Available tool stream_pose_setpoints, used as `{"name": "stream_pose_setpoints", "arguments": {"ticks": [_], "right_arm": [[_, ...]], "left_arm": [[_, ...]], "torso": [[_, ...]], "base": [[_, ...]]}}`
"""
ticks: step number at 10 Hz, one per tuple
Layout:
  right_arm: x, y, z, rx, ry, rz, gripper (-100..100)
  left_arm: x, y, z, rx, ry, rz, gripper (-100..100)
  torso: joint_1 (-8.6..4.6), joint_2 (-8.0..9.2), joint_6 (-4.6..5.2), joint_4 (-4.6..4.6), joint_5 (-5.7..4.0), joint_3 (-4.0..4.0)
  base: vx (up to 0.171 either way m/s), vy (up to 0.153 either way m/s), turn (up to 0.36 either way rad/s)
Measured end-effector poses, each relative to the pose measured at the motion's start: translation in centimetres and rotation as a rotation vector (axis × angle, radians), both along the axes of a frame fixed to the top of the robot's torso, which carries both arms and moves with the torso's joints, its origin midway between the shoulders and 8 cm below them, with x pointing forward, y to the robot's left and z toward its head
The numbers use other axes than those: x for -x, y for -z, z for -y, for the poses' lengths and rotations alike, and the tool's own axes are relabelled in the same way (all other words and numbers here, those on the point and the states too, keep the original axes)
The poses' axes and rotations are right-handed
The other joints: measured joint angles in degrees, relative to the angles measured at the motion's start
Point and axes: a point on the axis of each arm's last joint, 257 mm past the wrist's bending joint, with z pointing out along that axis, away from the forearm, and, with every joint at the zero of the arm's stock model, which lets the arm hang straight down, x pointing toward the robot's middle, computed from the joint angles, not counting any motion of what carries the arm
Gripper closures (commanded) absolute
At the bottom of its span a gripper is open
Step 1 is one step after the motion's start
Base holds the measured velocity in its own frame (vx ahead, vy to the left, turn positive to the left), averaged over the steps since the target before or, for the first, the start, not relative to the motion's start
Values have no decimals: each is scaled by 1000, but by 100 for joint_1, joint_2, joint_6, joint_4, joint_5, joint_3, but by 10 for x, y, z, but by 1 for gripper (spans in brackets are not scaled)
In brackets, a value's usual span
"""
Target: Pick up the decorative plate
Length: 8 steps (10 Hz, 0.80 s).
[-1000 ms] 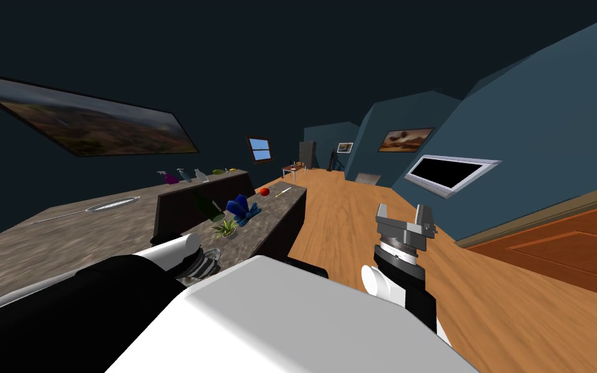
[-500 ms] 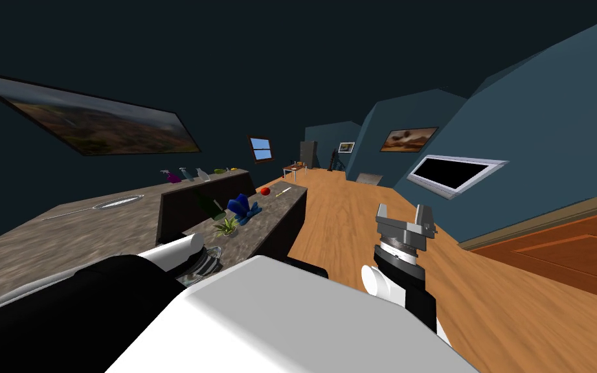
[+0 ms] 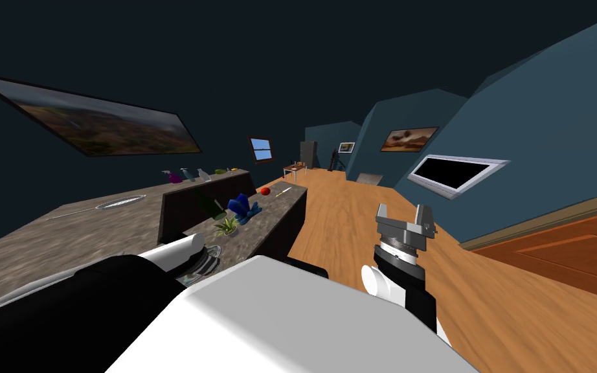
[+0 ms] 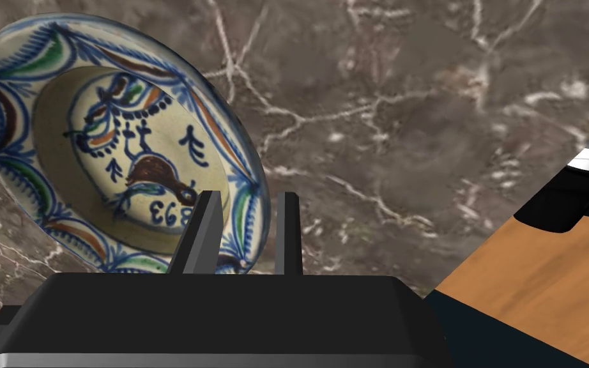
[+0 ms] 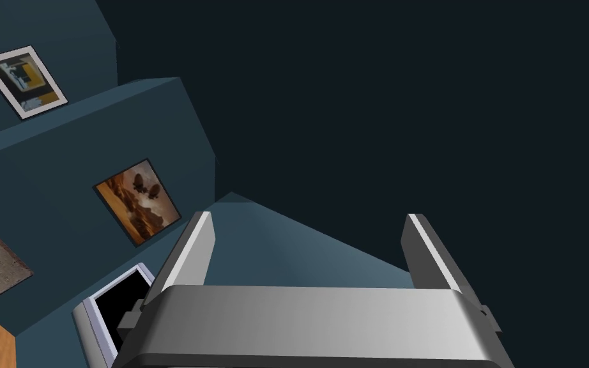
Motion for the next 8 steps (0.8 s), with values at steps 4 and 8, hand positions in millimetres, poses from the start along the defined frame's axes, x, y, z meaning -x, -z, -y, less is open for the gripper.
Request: {"name": "stream_pose_setpoints", "arguments": {"ticks": [4, 8], "right_arm": [[0, 0, 0, 0, 0, 0, 0], [0, 0, 0, 0, 0, 0, 0]], "left_arm": [[1, -4, 2, -1, -2, 0, 100], [8, -16, 11, 4, -12, -7, 0]], "torso": [[3, -3, 2, -1, 2, -2], [5, -5, 2, -1, 4, -3]], "base": [[5, 6, -20], [7, 12, -17]]}}
